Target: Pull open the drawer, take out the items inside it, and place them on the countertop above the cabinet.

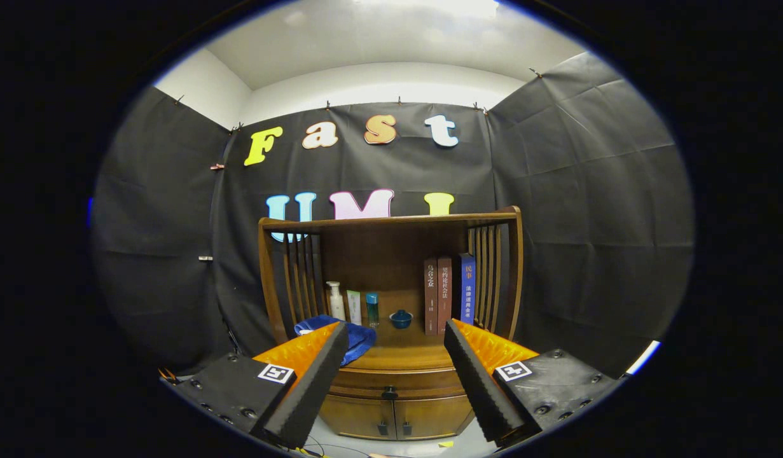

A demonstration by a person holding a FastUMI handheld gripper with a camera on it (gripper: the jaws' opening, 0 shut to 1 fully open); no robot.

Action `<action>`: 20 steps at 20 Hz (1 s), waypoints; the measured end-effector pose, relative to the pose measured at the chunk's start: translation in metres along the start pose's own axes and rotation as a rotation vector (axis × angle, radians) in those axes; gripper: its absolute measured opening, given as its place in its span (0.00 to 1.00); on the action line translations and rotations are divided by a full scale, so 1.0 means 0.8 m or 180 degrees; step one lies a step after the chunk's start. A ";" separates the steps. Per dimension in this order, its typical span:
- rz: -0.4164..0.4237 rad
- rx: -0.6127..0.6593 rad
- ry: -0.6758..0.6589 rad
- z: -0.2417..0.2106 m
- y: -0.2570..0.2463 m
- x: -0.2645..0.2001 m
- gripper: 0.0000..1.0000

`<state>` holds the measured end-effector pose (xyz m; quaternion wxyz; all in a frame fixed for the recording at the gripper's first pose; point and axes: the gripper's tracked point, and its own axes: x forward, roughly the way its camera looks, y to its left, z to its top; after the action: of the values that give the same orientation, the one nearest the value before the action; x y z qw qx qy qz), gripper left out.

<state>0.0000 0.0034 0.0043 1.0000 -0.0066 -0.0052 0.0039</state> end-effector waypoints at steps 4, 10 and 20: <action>0.0008 -0.0008 -0.0019 0.001 0.005 0.001 0.99; 0.0003 -0.0020 -0.0042 0.005 0.007 0.001 0.99; 0.0014 0.0092 -0.0043 -0.015 0.006 0.011 0.99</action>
<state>0.0085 0.0077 -0.0076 0.9999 0.0079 -0.0119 0.0062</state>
